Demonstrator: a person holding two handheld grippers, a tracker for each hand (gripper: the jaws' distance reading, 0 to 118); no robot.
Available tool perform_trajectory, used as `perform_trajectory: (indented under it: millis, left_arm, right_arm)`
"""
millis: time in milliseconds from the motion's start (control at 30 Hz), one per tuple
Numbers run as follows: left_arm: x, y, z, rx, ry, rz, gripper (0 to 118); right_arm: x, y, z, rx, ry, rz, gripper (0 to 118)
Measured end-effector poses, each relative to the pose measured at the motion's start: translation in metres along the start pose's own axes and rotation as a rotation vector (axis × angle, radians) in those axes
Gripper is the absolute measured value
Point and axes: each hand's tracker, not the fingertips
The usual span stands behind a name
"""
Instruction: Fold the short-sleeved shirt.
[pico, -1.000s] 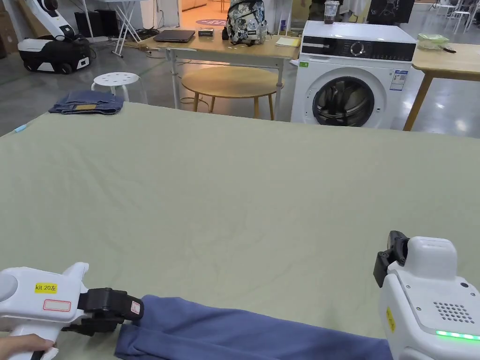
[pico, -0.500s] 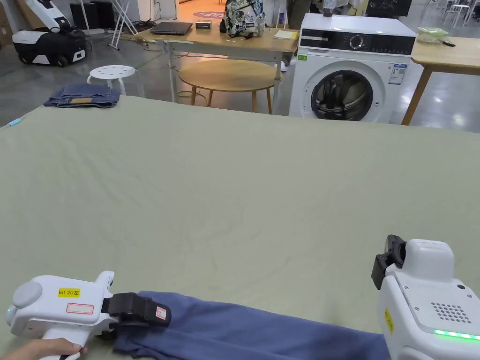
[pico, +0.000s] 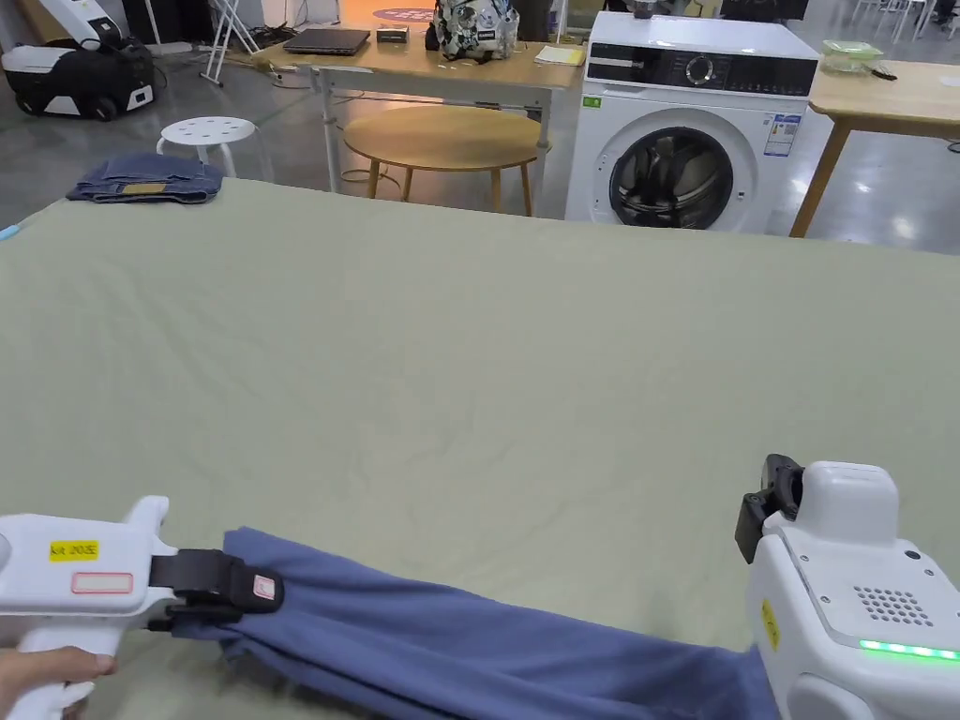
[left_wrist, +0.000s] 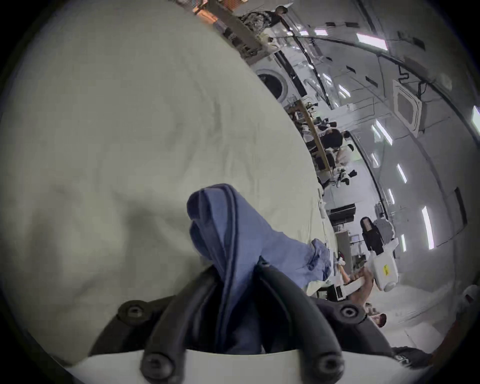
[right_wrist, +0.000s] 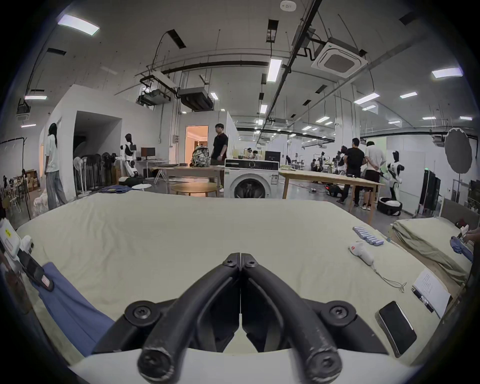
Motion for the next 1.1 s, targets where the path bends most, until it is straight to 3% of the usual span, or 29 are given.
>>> perform_trajectory:
  millis: [200, 233, 500, 767, 900, 1100]
  left_arm:
    - [0.010, 0.017, 0.048, 0.056, 0.168, -0.055, 6]
    - [0.039, 0.003, 0.049, 0.043, 0.194, -0.058, 6]
    - [0.082, -0.008, 0.026, 0.003, 0.159, -0.103, 6]
    - [0.136, -0.023, -0.039, -0.116, 0.062, -0.187, 6]
    - [0.147, -0.030, -0.093, -0.197, 0.110, -0.209, 6]
    - [0.151, -0.050, -0.174, -0.319, 0.291, -0.235, 6]
  right_arm:
    - [-0.001, 0.001, -0.004, -0.002, 0.011, 0.013, 0]
    - [-0.002, 0.001, -0.004, -0.001, 0.013, 0.015, 0]
    - [-0.007, 0.000, -0.004, -0.005, 0.027, 0.001, 0]
    - [-0.006, -0.001, 0.000, -0.010, 0.029, 0.003, 0]
    - [-0.003, -0.003, 0.003, -0.015, 0.024, 0.002, 0]
    - [0.005, -0.007, 0.005, -0.033, 0.007, 0.000, 0]
